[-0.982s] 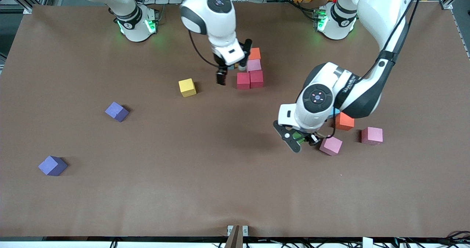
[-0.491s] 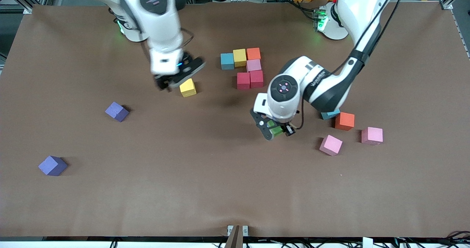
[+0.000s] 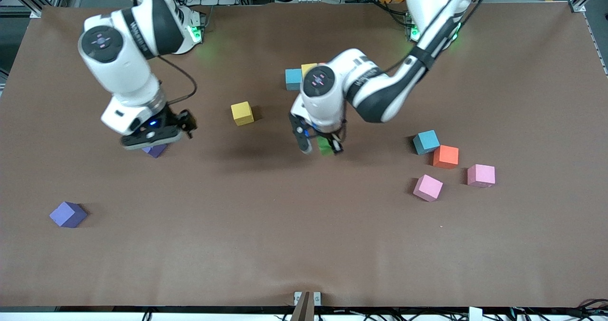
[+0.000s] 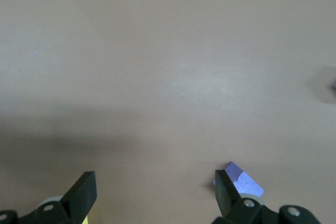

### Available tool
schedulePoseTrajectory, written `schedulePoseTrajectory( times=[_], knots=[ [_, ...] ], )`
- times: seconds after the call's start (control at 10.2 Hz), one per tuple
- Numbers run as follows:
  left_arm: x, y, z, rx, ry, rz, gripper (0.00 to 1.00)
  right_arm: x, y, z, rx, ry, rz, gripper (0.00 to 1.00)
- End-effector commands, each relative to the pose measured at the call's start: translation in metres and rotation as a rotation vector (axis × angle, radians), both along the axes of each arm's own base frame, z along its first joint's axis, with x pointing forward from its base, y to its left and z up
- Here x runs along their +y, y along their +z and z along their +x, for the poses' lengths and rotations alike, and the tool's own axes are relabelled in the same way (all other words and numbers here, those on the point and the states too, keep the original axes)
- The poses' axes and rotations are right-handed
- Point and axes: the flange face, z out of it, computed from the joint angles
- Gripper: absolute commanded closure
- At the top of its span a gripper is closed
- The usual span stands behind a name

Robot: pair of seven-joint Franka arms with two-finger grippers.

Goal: Form number 2 with 11 blocks
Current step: 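Lower the green cube while the right gripper reaches the purple cube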

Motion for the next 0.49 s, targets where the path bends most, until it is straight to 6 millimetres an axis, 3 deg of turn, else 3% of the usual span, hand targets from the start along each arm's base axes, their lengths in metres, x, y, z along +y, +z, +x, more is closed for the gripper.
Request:
schedulePoseTrajectory(
  times=[0.0, 0.1, 0.29, 0.39],
  knots=[
    [-0.035, -0.007, -0.035, 0.013, -0.071, 0.000, 0.93, -0.078, -0.003, 0.021, -0.009, -0.180, 0.019, 0.00],
    [-0.051, -0.017, -0.056, 0.018, -0.128, 0.013, 0.93, -0.117, -0.010, 0.027, 0.002, -0.246, 0.017, 0.00],
    [-0.066, -0.033, -0.074, 0.027, -0.248, 0.023, 0.93, -0.174, -0.025, 0.028, 0.035, -0.354, 0.015, 0.00],
    [-0.080, -0.035, -0.093, 0.031, -0.277, 0.014, 0.93, -0.203, -0.035, 0.028, 0.047, -0.456, 0.019, 0.00]
  ],
)
